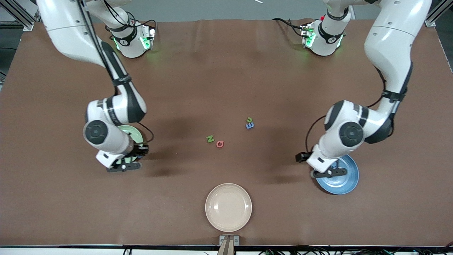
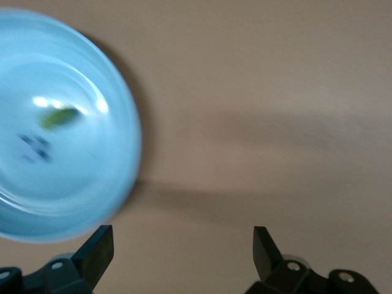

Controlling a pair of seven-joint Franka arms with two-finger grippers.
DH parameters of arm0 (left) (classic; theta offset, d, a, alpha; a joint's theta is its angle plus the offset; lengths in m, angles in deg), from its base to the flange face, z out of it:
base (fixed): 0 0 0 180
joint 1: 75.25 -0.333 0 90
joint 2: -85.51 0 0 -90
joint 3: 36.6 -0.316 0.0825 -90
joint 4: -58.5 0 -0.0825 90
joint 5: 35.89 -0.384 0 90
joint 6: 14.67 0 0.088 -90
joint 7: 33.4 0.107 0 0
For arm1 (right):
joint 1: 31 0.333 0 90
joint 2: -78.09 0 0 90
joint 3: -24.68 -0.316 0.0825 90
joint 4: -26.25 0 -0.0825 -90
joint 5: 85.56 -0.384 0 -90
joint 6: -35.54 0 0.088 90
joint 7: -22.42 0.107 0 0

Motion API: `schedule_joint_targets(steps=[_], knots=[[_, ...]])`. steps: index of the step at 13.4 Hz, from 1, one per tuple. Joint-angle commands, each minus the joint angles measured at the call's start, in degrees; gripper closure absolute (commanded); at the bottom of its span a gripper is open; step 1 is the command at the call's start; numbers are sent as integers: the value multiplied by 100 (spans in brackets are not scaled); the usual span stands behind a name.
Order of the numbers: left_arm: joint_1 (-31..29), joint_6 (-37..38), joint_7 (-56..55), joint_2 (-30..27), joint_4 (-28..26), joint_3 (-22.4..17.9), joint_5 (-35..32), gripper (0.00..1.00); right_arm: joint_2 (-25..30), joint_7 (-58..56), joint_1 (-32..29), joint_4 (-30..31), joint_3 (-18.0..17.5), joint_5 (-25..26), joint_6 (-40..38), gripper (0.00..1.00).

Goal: Sort upper and lower case letters into plates
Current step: 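Place the p on the blue plate while the right gripper places G, then grasp the blue m with the left gripper while the right gripper grasps Z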

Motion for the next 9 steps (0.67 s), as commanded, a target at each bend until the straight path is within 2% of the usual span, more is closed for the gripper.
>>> schedule_joint_targets(steps=[1,3,4,5,6,9], knots=[[609,46,-1111,-60,-188,-22,-116,0,514,-173,-131,868,-130,11,207,100],[961,-41,-1789,36,-302,-22,-116,4,550,-173,-210,1115,-130,11,304,97],[1120,-198,-2166,37,-442,-22,-125,7,541,-173,-262,1142,-130,11,304,72],[1234,-348,-2483,37,-548,-22,-125,11,524,-165,-272,1169,-130,11,304,26],[1392,-471,-2843,45,-662,-22,-125,15,523,-165,-272,1169,-130,11,295,0],[1683,-963,-3679,124,-979,-31,-353,20,532,-77,-211,977,-138,11,243,0]])
